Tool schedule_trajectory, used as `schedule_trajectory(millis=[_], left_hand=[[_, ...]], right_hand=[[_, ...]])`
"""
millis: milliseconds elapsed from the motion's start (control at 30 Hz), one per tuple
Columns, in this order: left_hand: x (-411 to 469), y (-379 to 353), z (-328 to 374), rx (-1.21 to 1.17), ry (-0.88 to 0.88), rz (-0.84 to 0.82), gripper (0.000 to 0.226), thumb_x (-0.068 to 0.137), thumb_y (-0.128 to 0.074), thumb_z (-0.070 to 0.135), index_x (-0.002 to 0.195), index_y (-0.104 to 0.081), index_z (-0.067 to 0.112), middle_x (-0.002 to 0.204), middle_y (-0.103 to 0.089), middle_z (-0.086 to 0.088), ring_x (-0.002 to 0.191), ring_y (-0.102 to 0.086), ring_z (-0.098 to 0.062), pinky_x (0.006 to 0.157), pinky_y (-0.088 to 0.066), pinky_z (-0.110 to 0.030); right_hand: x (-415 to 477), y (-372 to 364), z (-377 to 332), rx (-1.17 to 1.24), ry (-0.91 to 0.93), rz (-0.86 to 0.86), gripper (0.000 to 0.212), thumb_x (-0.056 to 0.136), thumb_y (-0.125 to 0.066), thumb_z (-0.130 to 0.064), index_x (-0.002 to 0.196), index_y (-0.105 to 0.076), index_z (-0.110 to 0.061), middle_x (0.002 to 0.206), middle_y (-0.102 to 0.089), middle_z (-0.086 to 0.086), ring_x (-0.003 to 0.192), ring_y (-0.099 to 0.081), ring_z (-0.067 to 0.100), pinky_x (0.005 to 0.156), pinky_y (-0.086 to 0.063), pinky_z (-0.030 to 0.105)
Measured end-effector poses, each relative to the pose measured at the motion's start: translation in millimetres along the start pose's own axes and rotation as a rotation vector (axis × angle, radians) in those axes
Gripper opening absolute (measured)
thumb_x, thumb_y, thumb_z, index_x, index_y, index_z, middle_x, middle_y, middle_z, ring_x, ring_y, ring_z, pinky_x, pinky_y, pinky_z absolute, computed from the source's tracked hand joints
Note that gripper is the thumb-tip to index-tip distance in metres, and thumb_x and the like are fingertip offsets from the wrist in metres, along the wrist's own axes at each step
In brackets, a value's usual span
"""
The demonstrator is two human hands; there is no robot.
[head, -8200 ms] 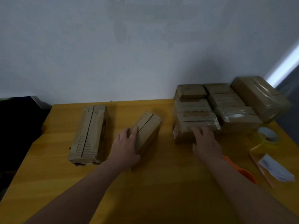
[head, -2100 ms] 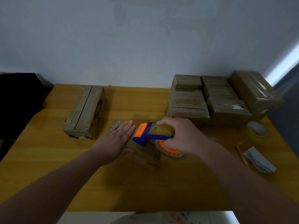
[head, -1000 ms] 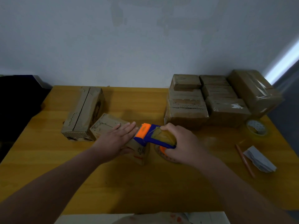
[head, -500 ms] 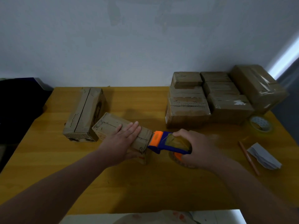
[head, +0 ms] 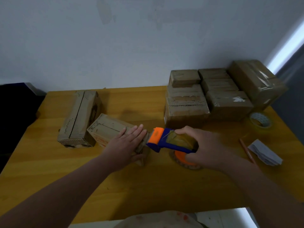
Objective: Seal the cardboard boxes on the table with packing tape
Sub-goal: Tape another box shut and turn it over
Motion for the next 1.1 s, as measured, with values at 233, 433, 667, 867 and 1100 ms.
schedule_trajectory(millis=[233,433,667,867,1100], left_hand=[[-2.1,-2.2,2.3,-0.007,0.005,0.042,0.083,0.086,-0.03,0.066,0.144,0.016,0.028,0.153,0.018,0.006,0.142,0.014,-0.011,0.111,0.014,-0.034],[-3.1,-0.5,2.5,0.026,0.028,0.029,0.079,0.084,-0.017,0.067,0.147,0.01,0.027,0.153,0.012,0.004,0.142,0.009,-0.012,0.112,0.011,-0.035],[-2.5,1.8,7.3,0.031,0.007,0.054,0.077,0.086,-0.026,0.061,0.148,-0.002,0.021,0.156,-0.003,-0.001,0.143,-0.004,-0.016,0.114,0.001,-0.04],[-7.7,4.3,8.5,-0.025,0.018,0.032,0.079,0.095,-0.037,0.056,0.14,0.021,0.027,0.148,0.024,0.008,0.139,0.02,-0.006,0.113,0.017,-0.03],[-10.1,3.7,6.9,-0.075,-0.027,0.001,0.079,0.096,-0.04,0.053,0.143,0.018,0.029,0.15,0.023,0.012,0.145,0.015,-0.01,0.111,0.02,-0.032]], right_hand=[[-9.7,16.6,-3.2,-0.137,-0.028,-0.121,0.054,0.078,-0.074,-0.03,0.122,-0.045,-0.042,0.103,-0.049,-0.015,0.085,-0.053,-0.001,0.069,-0.044,0.015],[25.2,-23.1,-21.8,-0.321,-0.062,-0.141,0.04,0.079,-0.07,-0.037,0.111,-0.046,-0.042,0.099,-0.05,-0.009,0.087,-0.052,0.01,0.074,-0.051,0.032],[52.5,-18.2,-29.0,-0.309,-0.164,-0.199,0.046,0.068,-0.073,-0.029,0.108,-0.052,-0.04,0.091,-0.058,-0.005,0.075,-0.059,0.015,0.065,-0.056,0.034],[63.0,-22.1,-9.9,-0.064,-0.344,-0.406,0.047,0.069,-0.072,-0.015,0.109,-0.057,-0.034,0.108,-0.055,0.002,0.091,-0.064,0.022,0.073,-0.055,0.033],[43.8,-40.4,-0.5,-0.284,-0.39,-0.506,0.048,0.082,-0.07,-0.028,0.127,-0.055,-0.025,0.12,-0.052,-0.001,0.099,-0.054,0.015,0.08,-0.052,0.028]])
Point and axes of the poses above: each hand's wrist, its own x-axis towards the middle knuckle, its own y-axis out of the back of the hand, z = x × y, the point moved 6 cm from there along x, towards the middle knuckle
